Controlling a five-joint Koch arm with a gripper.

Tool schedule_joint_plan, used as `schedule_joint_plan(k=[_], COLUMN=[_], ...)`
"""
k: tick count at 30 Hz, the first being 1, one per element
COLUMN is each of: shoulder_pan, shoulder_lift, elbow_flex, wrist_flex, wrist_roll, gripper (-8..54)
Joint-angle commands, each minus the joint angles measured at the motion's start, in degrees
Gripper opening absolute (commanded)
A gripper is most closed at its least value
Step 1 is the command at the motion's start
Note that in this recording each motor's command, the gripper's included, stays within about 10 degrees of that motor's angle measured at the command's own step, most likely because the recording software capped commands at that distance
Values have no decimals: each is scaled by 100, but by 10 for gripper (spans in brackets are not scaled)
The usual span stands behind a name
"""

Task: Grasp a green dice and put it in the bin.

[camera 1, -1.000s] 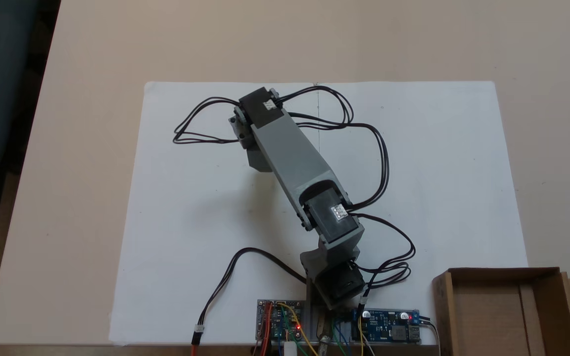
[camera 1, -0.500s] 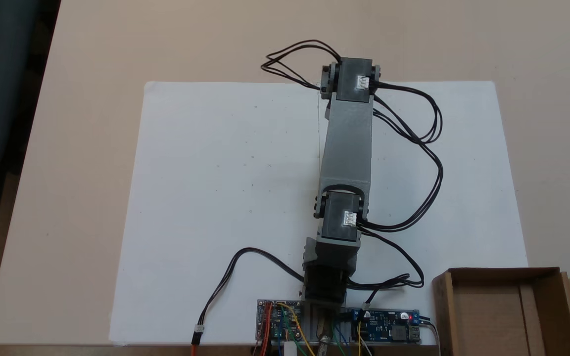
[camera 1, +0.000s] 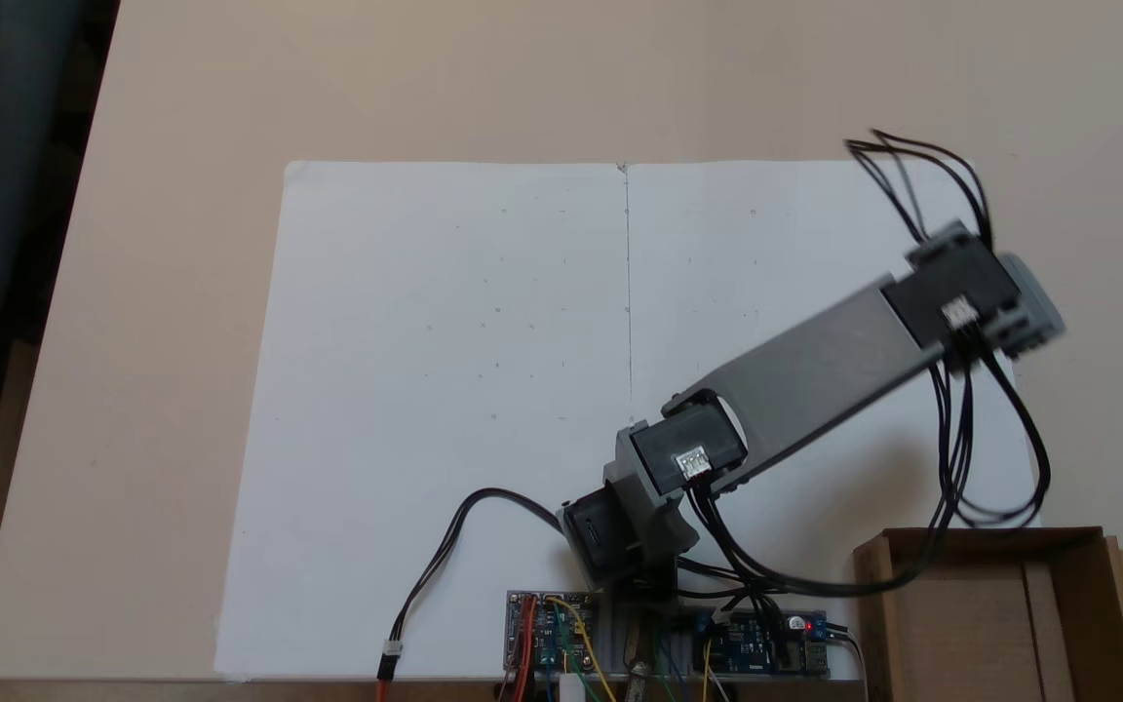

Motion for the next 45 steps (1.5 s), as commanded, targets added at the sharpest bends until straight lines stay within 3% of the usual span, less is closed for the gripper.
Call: schedule_joint_plan(k=[1,11,17,24,27,31,32,37,45], shoulder_pan=[668,3146,3621,3744,3797,3814,3814,3788,3234], shoulder_lift=[299,132,-387,-606,-615,-642,-642,-642,-615], elbow_flex=[-360,-431,-431,-431,-431,-422,-431,-431,-659], wrist_flex=[-35,18,255,308,352,457,483,475,413], wrist_roll=[-870,-2136,-2900,-3050,-3032,-3023,-3015,-2839,-916], gripper=[122,122,122,122,122,301,315,315,316])
